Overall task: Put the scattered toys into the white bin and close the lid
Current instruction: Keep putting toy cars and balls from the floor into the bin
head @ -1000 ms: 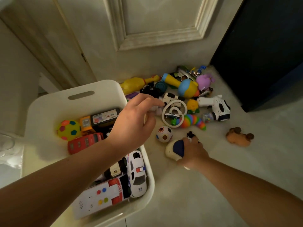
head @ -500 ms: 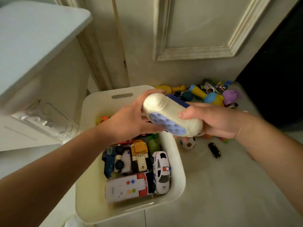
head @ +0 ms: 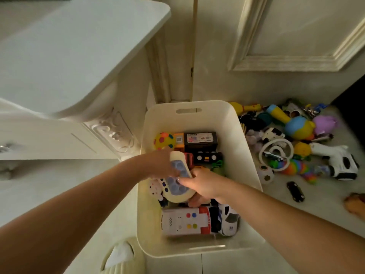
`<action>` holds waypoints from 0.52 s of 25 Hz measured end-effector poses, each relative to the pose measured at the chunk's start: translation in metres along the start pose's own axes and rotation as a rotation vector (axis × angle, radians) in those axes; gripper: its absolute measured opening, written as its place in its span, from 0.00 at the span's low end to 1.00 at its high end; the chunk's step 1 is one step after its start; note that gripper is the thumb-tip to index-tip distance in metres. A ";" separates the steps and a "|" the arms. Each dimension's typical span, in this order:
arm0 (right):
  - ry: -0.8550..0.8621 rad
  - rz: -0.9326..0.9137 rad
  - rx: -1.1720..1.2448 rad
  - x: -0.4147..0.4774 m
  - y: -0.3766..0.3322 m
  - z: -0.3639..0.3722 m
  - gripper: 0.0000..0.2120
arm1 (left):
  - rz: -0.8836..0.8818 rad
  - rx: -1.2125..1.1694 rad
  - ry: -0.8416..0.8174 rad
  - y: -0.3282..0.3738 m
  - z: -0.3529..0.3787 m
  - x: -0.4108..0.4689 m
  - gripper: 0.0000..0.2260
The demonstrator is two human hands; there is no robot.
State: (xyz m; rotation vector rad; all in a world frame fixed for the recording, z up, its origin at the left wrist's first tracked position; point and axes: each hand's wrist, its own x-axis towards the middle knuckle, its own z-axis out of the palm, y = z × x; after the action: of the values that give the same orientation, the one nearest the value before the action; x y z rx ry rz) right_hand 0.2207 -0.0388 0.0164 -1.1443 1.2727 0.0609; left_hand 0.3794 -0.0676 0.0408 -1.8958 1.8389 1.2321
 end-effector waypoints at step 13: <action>0.054 -0.063 -0.395 0.007 0.014 0.014 0.20 | 0.142 0.605 -0.138 -0.015 0.031 0.022 0.34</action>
State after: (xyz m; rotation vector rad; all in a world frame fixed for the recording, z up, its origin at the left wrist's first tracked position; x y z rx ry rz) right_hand 0.2248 -0.0268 0.0003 -1.5322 1.3048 0.2449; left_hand 0.3778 -0.0597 0.0009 -1.3396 1.9984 0.6963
